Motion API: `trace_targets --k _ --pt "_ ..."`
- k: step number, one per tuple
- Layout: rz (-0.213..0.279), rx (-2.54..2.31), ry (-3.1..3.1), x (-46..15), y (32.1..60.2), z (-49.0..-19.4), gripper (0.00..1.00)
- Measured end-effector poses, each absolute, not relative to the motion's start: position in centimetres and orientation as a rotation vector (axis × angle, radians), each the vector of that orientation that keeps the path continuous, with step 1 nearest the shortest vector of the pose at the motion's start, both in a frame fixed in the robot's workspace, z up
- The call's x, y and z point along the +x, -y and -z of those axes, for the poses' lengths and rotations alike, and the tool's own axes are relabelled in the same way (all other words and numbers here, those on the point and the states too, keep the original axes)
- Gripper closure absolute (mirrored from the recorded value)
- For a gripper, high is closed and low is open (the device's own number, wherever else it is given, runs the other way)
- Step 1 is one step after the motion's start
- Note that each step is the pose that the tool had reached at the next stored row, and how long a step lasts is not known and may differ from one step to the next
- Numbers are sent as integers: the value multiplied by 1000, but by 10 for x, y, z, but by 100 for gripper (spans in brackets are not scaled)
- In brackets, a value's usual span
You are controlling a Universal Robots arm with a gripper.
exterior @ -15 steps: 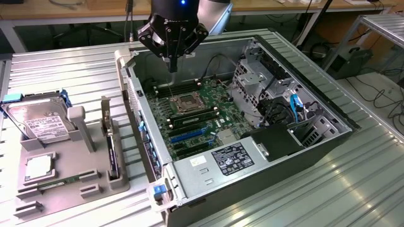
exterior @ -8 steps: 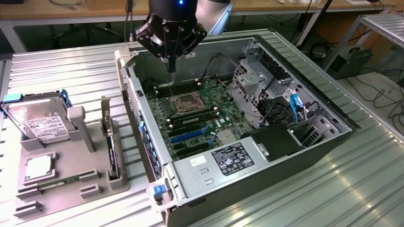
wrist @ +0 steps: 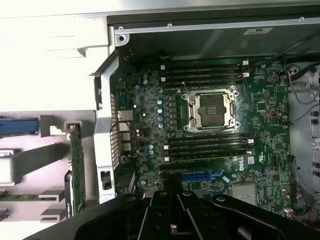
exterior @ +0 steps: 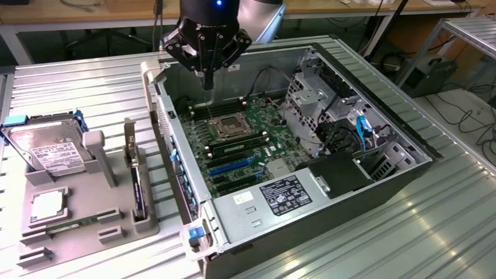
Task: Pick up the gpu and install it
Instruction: 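Reach for the gpu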
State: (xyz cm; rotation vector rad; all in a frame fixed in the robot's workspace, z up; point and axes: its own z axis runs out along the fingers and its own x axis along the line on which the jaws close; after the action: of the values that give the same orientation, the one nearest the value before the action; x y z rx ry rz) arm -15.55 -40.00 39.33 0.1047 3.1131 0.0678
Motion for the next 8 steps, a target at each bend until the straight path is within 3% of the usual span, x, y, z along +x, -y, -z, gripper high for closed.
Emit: trace_targets --k 8 --pt "-68 105 -3113 -159 400 -393 89"
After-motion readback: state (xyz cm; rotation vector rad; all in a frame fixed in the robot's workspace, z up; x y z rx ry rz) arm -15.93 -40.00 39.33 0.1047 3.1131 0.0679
